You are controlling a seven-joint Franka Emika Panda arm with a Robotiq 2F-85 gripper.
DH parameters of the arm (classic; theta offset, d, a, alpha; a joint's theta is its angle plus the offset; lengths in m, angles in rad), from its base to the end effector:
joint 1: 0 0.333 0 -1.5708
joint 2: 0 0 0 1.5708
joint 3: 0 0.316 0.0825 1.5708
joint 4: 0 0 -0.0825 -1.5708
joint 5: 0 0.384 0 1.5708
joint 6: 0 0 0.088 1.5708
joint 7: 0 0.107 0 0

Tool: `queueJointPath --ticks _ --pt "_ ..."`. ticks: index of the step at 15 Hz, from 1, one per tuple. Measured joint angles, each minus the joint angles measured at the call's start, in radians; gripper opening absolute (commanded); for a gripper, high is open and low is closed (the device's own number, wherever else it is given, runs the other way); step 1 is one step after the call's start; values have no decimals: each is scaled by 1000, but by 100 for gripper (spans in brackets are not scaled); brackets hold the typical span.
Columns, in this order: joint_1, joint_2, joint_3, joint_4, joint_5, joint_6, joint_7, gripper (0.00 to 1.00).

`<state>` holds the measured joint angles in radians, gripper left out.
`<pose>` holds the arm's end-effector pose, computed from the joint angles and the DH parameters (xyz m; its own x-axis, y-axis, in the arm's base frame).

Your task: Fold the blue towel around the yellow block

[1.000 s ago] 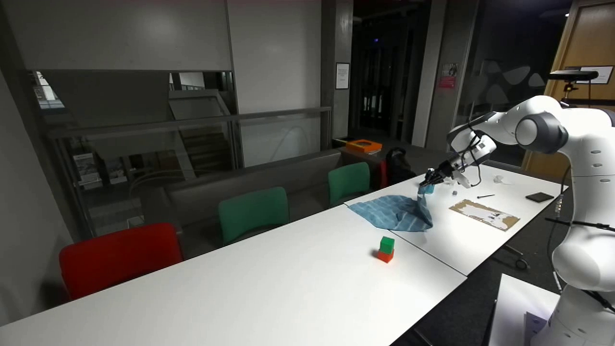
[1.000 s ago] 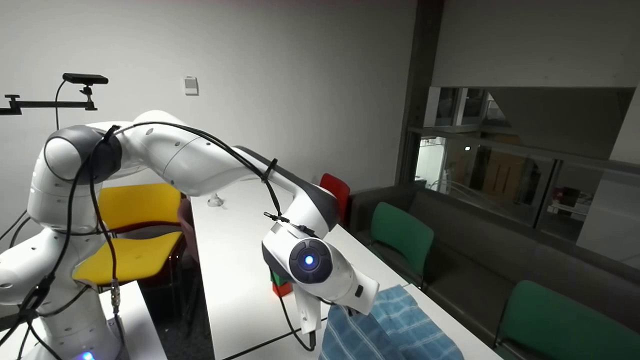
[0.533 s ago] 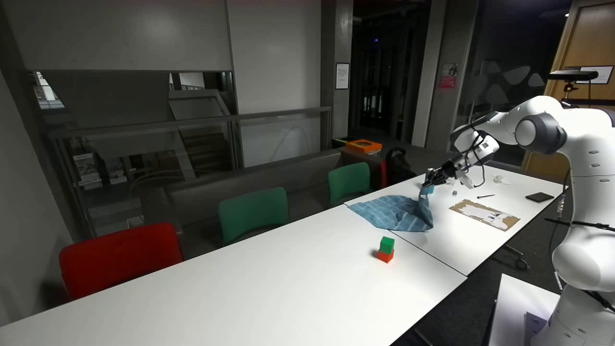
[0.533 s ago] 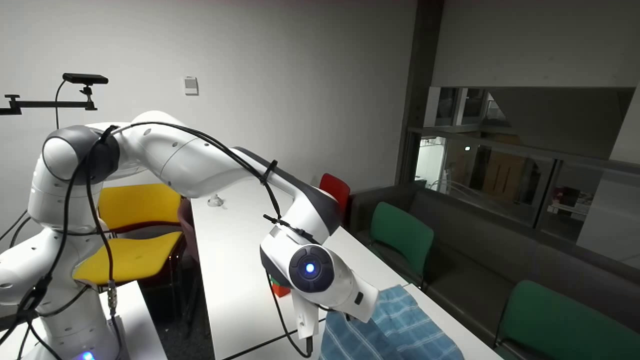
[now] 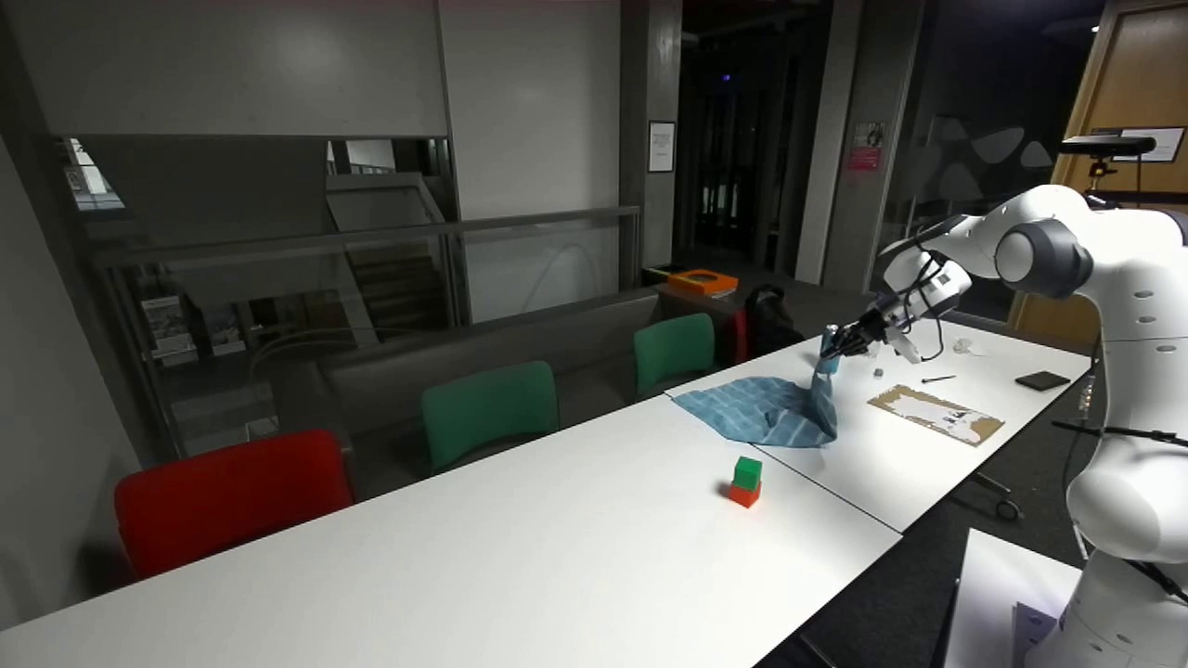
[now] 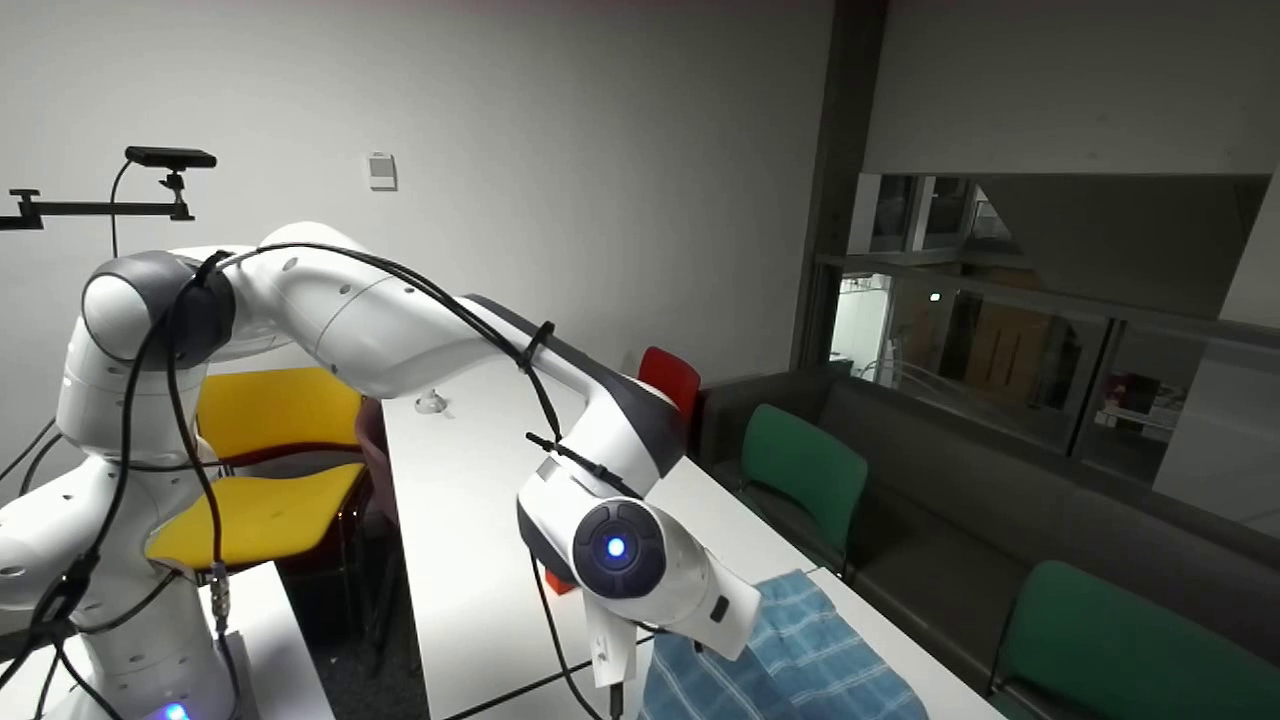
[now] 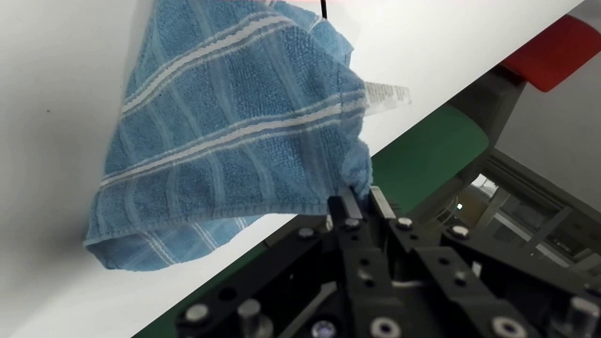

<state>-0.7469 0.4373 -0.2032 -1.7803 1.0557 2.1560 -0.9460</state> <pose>0.4208 -0.5076 0.3252 0.6637 -0.6371 0.3920 -0.3644 -0.7330 -0.5744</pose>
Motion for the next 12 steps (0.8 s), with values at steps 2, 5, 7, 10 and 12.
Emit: queueJointPath --ticks 2,5,7,10,12 --pt "0 4 0 0 20 37 2 9" --pt "0 9 0 0 26 52 7 9" --pt "1 11 0 0 26 52 8 9" --pt "1 11 0 0 27 52 8 9" --pt "1 11 0 0 27 52 8 9"
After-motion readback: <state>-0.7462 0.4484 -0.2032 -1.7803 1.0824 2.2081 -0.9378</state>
